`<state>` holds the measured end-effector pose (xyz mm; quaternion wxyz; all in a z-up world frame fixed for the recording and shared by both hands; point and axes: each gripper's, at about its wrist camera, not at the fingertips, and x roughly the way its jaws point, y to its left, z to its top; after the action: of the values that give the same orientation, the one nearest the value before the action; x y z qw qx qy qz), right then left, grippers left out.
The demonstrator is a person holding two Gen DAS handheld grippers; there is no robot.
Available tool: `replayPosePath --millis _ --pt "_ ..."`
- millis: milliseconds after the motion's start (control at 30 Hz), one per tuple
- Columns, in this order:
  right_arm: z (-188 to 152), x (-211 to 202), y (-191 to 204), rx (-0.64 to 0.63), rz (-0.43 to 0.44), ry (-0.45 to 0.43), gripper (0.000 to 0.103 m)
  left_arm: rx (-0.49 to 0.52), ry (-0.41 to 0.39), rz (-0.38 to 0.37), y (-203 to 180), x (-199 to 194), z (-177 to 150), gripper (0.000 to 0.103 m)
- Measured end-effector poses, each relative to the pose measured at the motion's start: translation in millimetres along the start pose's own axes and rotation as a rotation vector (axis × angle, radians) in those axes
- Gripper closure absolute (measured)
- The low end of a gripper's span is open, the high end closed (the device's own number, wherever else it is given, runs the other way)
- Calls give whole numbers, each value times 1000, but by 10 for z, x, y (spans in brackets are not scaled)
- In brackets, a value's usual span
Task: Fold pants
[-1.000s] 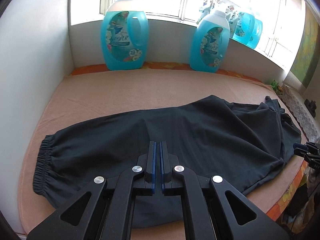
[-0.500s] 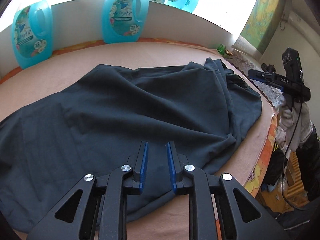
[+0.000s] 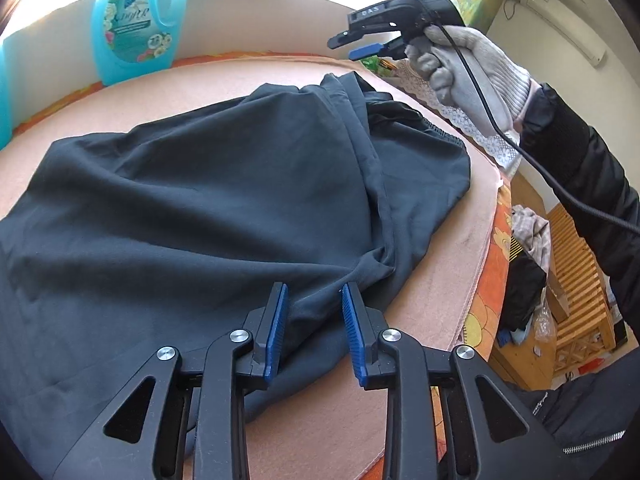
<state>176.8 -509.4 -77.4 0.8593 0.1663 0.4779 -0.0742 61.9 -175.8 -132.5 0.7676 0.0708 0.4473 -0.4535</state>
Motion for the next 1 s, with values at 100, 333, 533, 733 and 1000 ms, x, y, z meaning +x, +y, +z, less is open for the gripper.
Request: replayPosePath --millis 100,333,533,733,1000 --pt "48 251 -24 12 -64 52 58 -19 11 -11 66 34 -14 76" --pt "129 628 -122 27 -157 131 58 -42 20 -38 165 68 -30 76" --pt "81 778 -106 -22 -202 146 64 -53 13 -58 205 74 -29 74" --pt "23 471 -256 14 -158 31 96 -58 8 -61 206 76 -34 74" --pt "-215 -657 -518 130 -71 -251 98 -74 4 -70 233 72 -32 74"
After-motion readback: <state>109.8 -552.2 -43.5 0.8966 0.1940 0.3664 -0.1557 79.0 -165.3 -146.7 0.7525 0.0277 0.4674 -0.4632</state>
